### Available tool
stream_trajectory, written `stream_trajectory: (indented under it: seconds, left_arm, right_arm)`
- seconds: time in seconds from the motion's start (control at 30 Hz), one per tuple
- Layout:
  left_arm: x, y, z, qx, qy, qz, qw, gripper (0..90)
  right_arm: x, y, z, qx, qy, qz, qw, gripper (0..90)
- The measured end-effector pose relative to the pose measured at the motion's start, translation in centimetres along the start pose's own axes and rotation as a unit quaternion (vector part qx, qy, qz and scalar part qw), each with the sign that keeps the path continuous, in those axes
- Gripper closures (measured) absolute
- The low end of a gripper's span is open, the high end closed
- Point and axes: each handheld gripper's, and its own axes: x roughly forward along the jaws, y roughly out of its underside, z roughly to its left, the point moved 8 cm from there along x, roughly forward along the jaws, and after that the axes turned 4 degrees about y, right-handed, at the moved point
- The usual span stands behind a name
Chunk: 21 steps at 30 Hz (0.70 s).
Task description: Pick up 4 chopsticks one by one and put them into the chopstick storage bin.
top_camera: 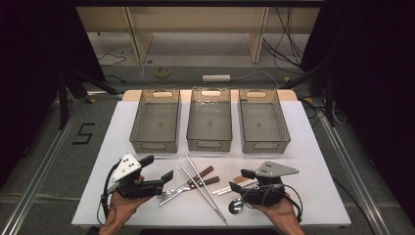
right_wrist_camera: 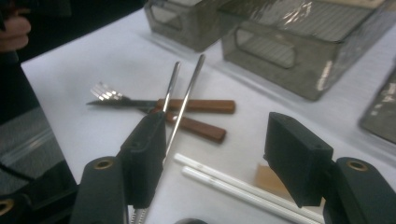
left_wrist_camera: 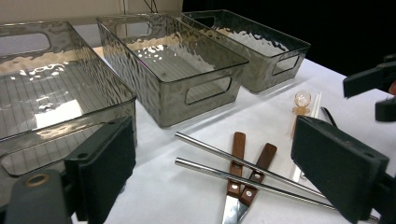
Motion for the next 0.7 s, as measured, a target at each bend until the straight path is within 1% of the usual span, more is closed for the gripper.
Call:
stream_trajectory:
  seconds: [0.03, 0.17, 0.3, 0.33, 0.37, 0.5, 0.53, 0.6, 0.63, 0.7]
  left_arm:
    - [0.0, 0.0, 0.0, 0.0, 0.0, 0.0, 1.0, 13.1]
    - [0.0, 0.0, 0.0, 0.002, 0.0, 0.0, 1.0, 13.1]
    - [0.0, 0.0, 0.0, 0.003, 0.0, 0.0, 1.0, 13.1]
    - [0.0, 0.0, 0.0, 0.003, 0.0, 0.0, 1.0, 13.1]
    - [0.0, 0.0, 0.0, 0.004, 0.0, 0.0, 1.0, 13.1]
    - [0.0, 0.0, 0.0, 0.004, 0.001, 0.0, 1.0, 13.1]
    - [0.0, 0.0, 0.0, 0.004, 0.001, 0.0, 1.0, 13.2]
    - [0.0, 0.0, 0.0, 0.004, 0.001, 0.0, 1.0, 13.1]
    - [0.0, 0.0, 0.0, 0.006, 0.001, 0.001, 1.0, 13.1]
    - [0.0, 0.0, -0.1, 0.005, 0.002, 0.002, 1.0, 13.1]
  right_arm:
    - [0.8, 0.1, 0.6, -0.001, -0.008, 0.019, 0.9998, 40.9]
    - [2.4, 0.5, 1.4, -0.006, -0.012, 0.06, 0.9981, 45.3]
    - [3.7, 0.8, 2.1, -0.013, -0.015, 0.087, 0.996, 51.4]
    - [3.7, 0.8, 2.1, -0.013, -0.015, 0.087, 0.996, 51.4]
    - [4.4, 1.0, 2.3, -0.015, -0.016, 0.098, 0.995, 54.3]
    - [5.3, 1.3, 2.7, -0.02, -0.018, 0.114, 0.9931, 58.2]
    - [5.8, 1.4, 2.8, -0.02, -0.019, 0.123, 0.9921, 60.0]
    - [6.4, 1.4, 3.0, -0.02, -0.02, 0.128, 0.9914, 61.5]
    - [6.4, 1.4, 3.0, -0.02, -0.02, 0.128, 0.9914, 61.5]
    - [7.2, 1.4, 3.1, -0.018, -0.024, 0.136, 0.9903, 64.9]
